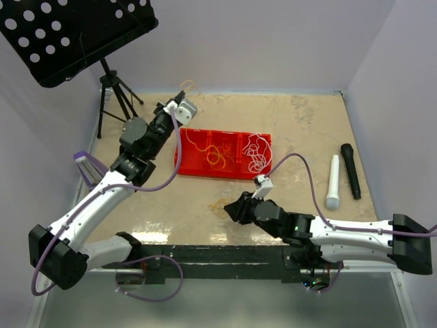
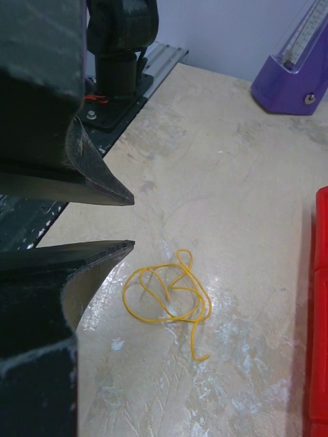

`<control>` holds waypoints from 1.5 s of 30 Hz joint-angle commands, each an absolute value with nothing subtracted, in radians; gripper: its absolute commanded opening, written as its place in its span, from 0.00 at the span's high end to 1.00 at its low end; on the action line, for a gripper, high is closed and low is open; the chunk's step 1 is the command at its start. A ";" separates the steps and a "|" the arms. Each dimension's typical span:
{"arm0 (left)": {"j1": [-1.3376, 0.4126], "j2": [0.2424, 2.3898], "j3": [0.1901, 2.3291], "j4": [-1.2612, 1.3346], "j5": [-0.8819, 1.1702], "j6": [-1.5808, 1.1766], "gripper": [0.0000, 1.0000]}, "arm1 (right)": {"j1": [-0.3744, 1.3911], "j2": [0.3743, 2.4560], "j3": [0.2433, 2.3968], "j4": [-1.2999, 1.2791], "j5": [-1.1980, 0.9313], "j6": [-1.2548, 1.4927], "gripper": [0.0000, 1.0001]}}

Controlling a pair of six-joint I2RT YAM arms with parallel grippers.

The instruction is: Untangle the cables

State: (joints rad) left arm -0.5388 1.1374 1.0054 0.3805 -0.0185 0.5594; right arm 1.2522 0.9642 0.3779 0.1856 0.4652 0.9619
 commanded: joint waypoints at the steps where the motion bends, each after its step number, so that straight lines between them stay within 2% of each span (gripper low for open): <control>1: -0.514 1.135 1.020 0.449 0.029 0.519 1.00 | 1.258 0.923 0.387 0.176 0.509 0.992 0.68; 11: -0.512 1.150 1.112 0.448 0.087 0.465 1.00 | 1.258 0.948 0.391 0.199 0.503 0.996 0.68; 28: -0.430 1.192 0.844 0.528 0.107 0.589 1.00 | 1.258 0.865 0.385 0.130 0.525 1.017 0.69; 35: -0.430 1.164 0.902 0.470 0.202 0.549 1.00 | 1.258 0.857 0.371 0.132 0.531 1.028 0.69; 38: -0.430 1.160 0.926 0.393 0.274 0.627 1.00 | 1.258 0.873 0.377 0.140 0.531 1.025 0.69; 45: -0.430 1.157 0.966 0.475 0.216 0.634 1.00 | 1.258 0.894 0.380 0.166 0.525 1.019 0.69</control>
State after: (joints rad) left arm -0.4328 1.1744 0.9062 0.3969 0.2199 0.6186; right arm 1.2522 0.8894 0.3752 0.1280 0.4896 1.0069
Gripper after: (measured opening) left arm 0.019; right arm 0.316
